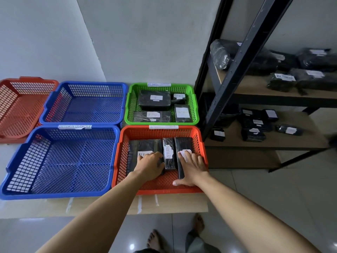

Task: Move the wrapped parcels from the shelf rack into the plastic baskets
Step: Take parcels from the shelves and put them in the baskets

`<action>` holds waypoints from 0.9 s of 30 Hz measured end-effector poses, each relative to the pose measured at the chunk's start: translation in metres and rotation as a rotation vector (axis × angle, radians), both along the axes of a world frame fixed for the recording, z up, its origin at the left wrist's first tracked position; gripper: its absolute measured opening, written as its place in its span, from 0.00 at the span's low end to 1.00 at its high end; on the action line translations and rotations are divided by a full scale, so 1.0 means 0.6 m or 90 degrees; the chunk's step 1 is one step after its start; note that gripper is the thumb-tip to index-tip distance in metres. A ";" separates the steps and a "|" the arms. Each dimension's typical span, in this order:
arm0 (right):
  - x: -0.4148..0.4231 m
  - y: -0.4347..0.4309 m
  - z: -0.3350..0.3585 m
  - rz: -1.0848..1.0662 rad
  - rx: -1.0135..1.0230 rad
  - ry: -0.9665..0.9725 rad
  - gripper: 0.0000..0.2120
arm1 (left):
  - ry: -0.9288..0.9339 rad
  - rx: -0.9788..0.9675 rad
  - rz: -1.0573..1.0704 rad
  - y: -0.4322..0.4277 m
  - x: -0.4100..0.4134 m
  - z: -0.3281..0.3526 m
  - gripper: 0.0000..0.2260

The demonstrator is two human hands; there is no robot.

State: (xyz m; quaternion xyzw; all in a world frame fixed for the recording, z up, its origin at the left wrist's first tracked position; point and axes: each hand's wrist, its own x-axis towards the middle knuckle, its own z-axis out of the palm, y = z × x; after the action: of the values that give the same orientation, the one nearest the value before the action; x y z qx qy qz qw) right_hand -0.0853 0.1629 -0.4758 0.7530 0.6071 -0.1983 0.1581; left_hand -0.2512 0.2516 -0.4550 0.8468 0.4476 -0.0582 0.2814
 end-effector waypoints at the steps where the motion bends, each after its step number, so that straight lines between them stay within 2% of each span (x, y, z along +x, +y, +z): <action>1: 0.001 0.000 0.007 0.004 0.018 0.000 0.52 | -0.005 0.003 -0.005 -0.003 0.002 0.001 0.11; 3: 0.005 0.000 0.018 0.005 0.059 -0.004 0.44 | -0.017 0.007 -0.009 -0.008 0.005 0.004 0.13; 5: 0.012 -0.003 0.029 -0.009 0.070 0.005 0.41 | -0.033 0.008 -0.018 -0.010 0.005 0.004 0.16; 12: 0.052 -0.022 0.088 -0.056 0.077 0.094 0.37 | -0.057 0.064 -0.057 -0.019 0.022 0.056 0.21; 17: 0.106 -0.053 0.170 -0.072 0.061 0.138 0.36 | -0.146 0.094 -0.093 -0.034 0.050 0.124 0.21; 27: 0.244 -0.163 0.362 -0.014 0.289 0.120 0.31 | -0.275 0.264 -0.137 -0.134 0.204 0.323 0.22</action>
State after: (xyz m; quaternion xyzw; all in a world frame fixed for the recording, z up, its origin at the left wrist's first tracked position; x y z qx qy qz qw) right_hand 0.0611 0.0654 -0.2588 0.7538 0.6402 -0.1278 -0.0749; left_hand -0.1288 0.1715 -0.2611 0.9214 0.2877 0.1861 0.1832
